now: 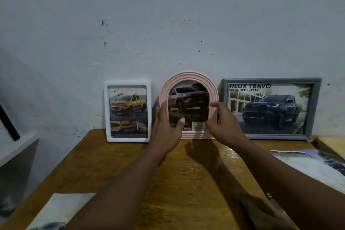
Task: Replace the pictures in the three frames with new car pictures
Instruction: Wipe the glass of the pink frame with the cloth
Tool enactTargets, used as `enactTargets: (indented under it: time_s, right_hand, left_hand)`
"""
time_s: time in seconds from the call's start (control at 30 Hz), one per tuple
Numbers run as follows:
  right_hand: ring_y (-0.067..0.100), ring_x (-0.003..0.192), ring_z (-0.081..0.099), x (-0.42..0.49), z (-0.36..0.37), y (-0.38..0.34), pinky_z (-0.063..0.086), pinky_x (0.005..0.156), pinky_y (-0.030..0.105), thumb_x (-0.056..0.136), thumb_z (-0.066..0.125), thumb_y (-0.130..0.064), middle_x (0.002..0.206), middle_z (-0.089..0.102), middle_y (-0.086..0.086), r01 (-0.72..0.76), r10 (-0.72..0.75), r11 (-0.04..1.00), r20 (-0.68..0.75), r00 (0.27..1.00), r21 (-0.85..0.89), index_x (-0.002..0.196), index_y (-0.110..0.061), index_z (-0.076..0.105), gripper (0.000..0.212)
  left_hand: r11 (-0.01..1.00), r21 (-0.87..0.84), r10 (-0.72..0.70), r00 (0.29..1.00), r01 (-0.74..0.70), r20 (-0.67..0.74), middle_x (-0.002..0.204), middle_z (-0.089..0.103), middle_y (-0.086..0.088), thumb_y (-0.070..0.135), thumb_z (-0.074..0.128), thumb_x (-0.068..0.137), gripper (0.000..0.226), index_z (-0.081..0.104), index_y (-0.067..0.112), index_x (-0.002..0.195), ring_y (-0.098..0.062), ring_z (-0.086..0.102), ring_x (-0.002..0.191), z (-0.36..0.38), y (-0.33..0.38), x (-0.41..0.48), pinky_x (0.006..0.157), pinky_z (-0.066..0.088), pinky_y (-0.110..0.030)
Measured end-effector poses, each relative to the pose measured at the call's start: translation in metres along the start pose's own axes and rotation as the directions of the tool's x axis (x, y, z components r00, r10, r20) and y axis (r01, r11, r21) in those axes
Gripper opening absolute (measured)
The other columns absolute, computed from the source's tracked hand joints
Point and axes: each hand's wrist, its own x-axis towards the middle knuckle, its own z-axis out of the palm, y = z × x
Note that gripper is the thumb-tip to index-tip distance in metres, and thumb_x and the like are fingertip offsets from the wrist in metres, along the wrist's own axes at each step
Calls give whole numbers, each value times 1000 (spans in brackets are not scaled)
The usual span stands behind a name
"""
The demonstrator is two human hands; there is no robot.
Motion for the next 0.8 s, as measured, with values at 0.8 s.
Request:
enactTargets:
  time_s: [0.8]
  right_hand:
    - [15, 124, 49, -10, 114, -94, 43, 90, 25, 97, 60, -20, 150, 44, 4, 24, -90, 971, 276, 957, 237, 149, -22, 29, 61]
  left_hand:
    - [973, -68, -229, 897, 220, -378, 165, 25, -6, 43, 53, 103, 70, 15, 30, 161, -30, 34, 146, -130, -75, 8, 105, 36, -36]
